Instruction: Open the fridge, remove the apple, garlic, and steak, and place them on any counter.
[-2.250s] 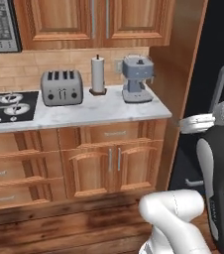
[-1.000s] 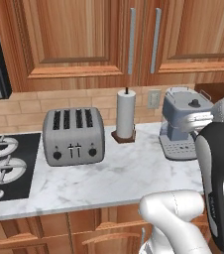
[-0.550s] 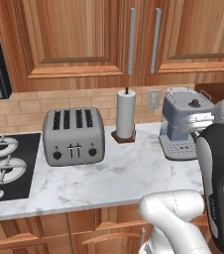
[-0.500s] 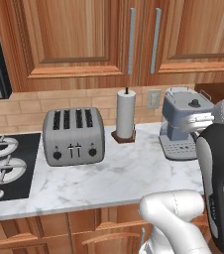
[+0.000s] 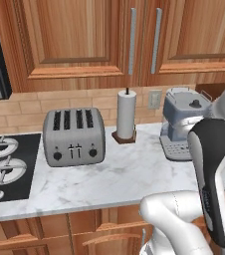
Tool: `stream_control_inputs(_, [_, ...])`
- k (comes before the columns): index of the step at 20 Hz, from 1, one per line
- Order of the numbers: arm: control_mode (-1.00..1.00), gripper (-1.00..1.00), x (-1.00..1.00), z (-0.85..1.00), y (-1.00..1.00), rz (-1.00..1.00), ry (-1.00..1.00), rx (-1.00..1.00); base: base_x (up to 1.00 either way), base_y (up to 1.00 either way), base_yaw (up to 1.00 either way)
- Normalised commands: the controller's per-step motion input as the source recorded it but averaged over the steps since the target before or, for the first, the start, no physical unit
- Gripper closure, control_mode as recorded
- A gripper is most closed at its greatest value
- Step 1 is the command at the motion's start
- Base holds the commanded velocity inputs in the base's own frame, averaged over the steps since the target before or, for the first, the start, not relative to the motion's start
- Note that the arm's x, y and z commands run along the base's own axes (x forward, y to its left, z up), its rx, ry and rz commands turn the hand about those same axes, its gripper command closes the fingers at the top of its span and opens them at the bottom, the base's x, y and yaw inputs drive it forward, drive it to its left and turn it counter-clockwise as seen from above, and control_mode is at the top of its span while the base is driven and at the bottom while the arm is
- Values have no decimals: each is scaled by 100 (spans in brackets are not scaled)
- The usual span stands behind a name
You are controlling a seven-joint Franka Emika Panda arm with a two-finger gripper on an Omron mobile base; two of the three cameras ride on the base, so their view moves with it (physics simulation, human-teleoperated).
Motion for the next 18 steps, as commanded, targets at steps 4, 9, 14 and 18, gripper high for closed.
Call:
stream_control_inputs(4, [-100,100,46,-55,23,4,29,-1,0,0,0])
stream_control_inputs(9, [-100,100,70,-59,18,11,25,0,0,0,0])
stream_control_inputs(14, [-100,100,56,-69,2,9,7,1,0,0,0])
stream_control_inputs(18, [-100,100,50,-77,0,7,0,3,0,0,0])
